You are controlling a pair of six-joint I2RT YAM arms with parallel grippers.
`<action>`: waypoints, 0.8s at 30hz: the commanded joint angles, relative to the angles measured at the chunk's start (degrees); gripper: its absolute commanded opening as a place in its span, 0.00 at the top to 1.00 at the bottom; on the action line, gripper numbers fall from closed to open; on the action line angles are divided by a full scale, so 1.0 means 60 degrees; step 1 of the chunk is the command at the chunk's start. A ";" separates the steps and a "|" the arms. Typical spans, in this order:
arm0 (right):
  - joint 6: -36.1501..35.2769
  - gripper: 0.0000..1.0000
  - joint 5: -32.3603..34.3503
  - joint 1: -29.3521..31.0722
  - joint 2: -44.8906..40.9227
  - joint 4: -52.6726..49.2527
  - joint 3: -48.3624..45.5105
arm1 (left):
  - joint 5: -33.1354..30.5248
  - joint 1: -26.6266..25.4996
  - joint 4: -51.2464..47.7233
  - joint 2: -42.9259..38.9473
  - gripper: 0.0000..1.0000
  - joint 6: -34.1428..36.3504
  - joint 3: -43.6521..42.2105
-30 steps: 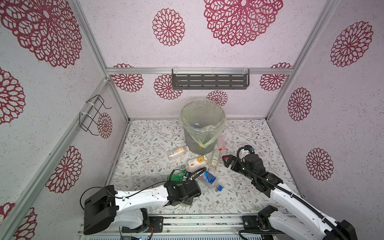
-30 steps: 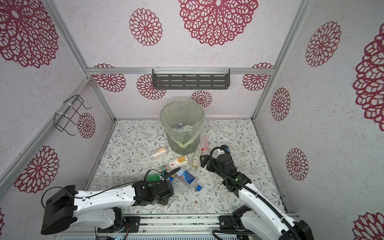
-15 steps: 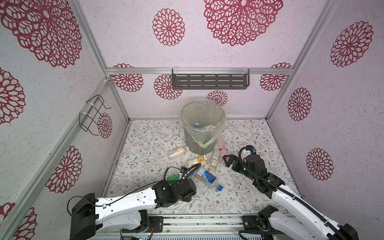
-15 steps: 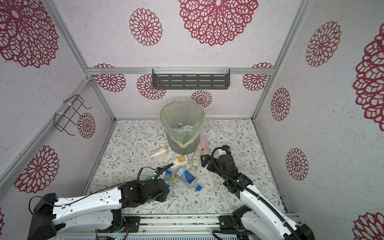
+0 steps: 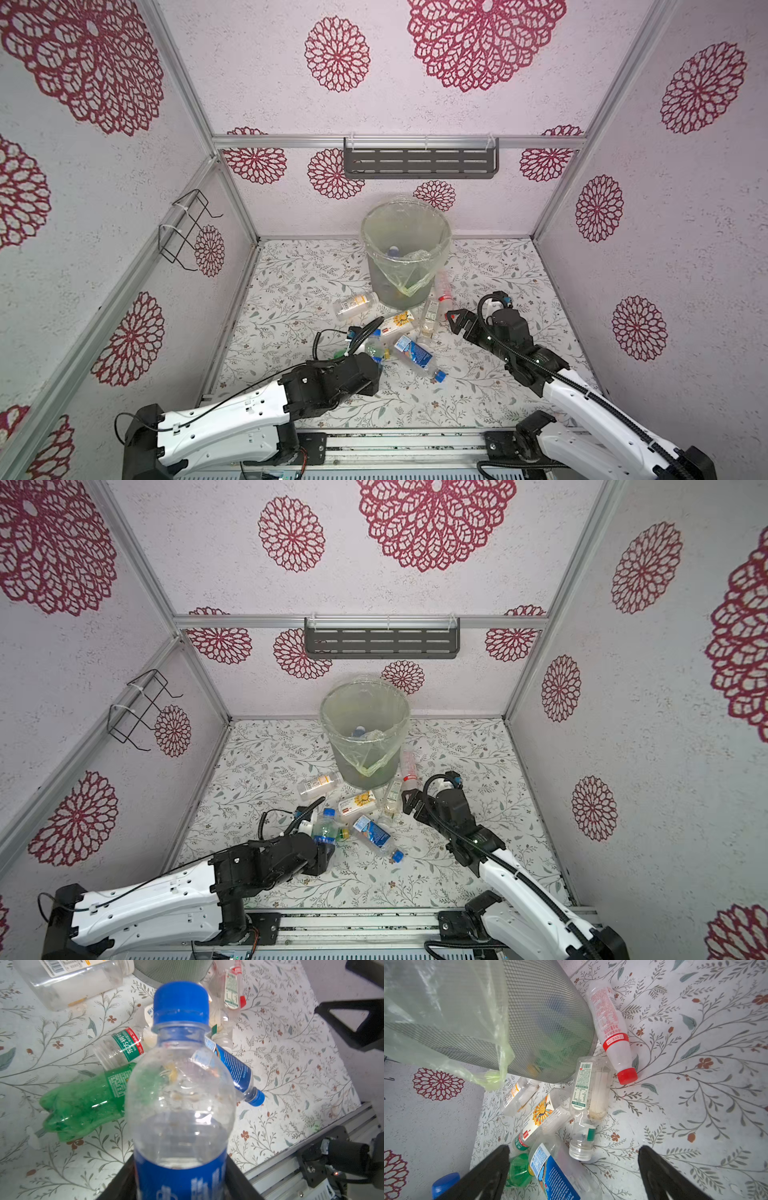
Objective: Throw the plastic bottles in the bin
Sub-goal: 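Lift the Pepsi bottle out of the pile with the left gripper, then carry the Pepsi bottle over the bin and open the left gripper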
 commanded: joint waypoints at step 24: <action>0.0599 0.01 0.0522 -0.0031 -0.0441 0.0068 -0.0479 | 0.1408 0.2715 0.1224 -0.1088 0.47 0.0470 0.0549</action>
